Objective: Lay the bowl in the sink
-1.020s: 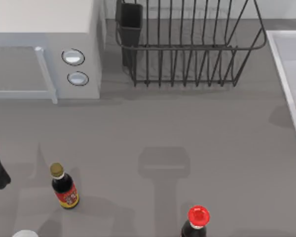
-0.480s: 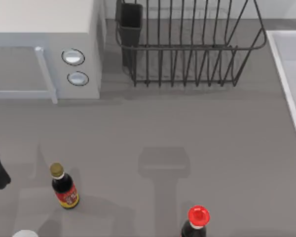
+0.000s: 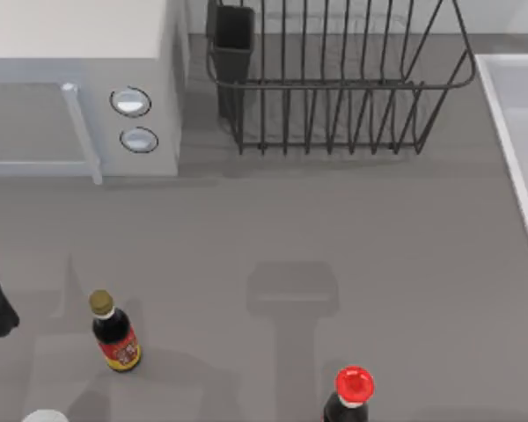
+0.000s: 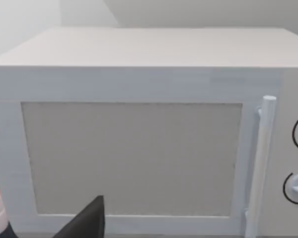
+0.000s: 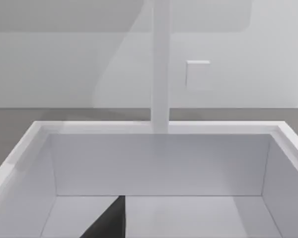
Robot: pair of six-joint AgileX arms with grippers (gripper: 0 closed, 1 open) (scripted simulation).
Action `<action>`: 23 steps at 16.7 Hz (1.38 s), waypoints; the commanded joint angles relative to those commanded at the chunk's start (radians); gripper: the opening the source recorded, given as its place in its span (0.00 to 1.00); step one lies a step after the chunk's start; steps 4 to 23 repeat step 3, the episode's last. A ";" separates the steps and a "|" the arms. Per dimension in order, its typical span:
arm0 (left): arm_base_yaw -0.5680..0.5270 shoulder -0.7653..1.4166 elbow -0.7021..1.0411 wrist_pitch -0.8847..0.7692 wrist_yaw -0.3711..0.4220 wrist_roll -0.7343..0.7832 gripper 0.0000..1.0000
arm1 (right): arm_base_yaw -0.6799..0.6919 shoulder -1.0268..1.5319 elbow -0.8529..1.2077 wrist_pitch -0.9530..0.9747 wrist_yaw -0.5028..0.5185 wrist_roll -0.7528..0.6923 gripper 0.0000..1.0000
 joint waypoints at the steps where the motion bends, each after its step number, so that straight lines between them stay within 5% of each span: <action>1: 0.000 0.000 0.000 0.000 0.000 0.000 1.00 | 0.000 0.000 0.000 0.000 0.000 0.000 1.00; 23: 0.000 0.000 0.000 0.000 0.000 0.000 1.00 | 0.000 0.000 0.000 0.000 0.000 0.000 1.00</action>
